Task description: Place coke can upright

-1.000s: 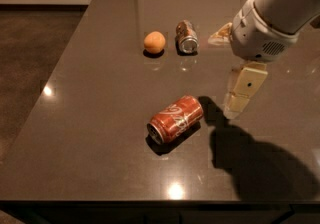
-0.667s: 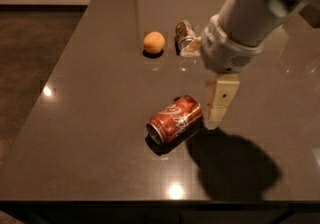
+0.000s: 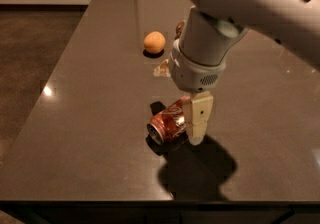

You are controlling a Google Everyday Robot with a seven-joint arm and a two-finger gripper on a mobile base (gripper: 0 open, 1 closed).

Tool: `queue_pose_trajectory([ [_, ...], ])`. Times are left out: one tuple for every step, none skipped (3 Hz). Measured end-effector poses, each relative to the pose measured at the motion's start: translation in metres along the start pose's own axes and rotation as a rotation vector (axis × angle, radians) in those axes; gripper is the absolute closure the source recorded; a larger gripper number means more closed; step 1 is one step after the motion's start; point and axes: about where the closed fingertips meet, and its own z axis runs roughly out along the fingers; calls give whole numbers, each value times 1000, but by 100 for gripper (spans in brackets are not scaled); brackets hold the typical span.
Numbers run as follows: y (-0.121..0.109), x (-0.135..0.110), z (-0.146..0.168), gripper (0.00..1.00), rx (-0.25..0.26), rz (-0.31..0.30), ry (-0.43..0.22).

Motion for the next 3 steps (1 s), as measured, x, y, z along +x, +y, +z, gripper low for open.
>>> queue_pose_trajectory([
  [5, -15, 10, 0, -32, -68, 15],
  [10, -22, 19, 0, -57, -87, 15],
  [13, -24, 27, 18, -76, -89, 18],
])
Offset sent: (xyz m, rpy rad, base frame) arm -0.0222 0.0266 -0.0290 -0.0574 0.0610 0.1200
